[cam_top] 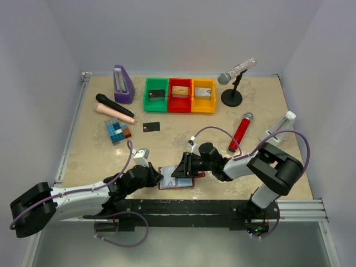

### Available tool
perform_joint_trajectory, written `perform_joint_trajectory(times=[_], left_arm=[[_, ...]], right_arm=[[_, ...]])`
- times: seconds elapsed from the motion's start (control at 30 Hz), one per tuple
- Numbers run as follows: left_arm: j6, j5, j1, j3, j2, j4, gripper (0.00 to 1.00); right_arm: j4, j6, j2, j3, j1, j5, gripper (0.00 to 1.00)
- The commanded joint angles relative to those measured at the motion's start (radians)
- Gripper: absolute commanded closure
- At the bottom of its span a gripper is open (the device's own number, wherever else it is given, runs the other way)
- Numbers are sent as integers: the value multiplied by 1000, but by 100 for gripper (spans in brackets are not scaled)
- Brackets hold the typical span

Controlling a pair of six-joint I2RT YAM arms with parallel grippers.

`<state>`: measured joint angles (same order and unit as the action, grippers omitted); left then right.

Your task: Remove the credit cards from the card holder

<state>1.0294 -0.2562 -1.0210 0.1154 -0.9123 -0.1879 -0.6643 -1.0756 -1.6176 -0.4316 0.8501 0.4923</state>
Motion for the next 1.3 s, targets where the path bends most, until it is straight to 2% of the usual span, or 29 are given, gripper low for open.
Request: perform_joint_trajectory(times=[0.0,0.5,0.93,1.27], left_arm=[[0,2,1,-31,-22,15,100],[20,46,-1,-62,-71,-87,100],[32,3,-1,-60,49,25,99],[35,9,-2,-62,24,15,98]], right_arm=[[-135,-23,-25,-9,1,38,62],[-198,-69,-71,-12,1,28,61],[-181,-81,-65,-6,-5,-8,60],[-247,-118,-105,-15,-5,17,60]])
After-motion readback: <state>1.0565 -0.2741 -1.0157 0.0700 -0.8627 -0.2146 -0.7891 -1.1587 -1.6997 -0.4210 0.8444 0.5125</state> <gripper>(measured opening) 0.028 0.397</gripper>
